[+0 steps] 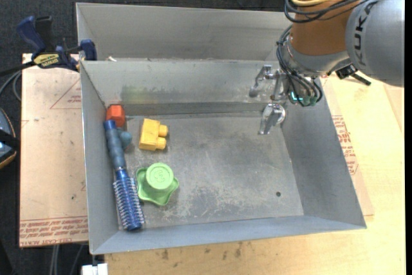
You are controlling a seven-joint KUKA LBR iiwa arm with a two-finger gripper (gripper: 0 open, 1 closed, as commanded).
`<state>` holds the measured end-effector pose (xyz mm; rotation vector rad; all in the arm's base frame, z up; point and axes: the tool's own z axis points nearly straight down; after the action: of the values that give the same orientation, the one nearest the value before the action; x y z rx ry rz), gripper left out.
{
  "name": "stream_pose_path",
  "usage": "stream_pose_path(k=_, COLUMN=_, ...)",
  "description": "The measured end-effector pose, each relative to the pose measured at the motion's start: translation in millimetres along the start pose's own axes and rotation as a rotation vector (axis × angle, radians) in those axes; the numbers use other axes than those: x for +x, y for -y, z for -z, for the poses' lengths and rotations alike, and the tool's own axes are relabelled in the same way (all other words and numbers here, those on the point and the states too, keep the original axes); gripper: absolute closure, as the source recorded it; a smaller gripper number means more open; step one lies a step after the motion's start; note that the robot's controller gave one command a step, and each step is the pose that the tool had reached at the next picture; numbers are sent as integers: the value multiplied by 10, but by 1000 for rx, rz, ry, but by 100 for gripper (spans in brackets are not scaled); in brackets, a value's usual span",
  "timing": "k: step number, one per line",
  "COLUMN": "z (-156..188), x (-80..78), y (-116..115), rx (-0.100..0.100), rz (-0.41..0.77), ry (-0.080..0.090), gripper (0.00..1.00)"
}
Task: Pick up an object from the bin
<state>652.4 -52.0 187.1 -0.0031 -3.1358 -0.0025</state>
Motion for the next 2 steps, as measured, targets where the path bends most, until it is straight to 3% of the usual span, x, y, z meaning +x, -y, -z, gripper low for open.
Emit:
stream_pose_path(k=1, z=-1026, x=97, y=142, rx=0, rz=-137, ry=15, gripper=0)
stream_pose_path(k=2, z=-854, x=-26, y=817, rx=3, rz=-197, ry=13, gripper=0)
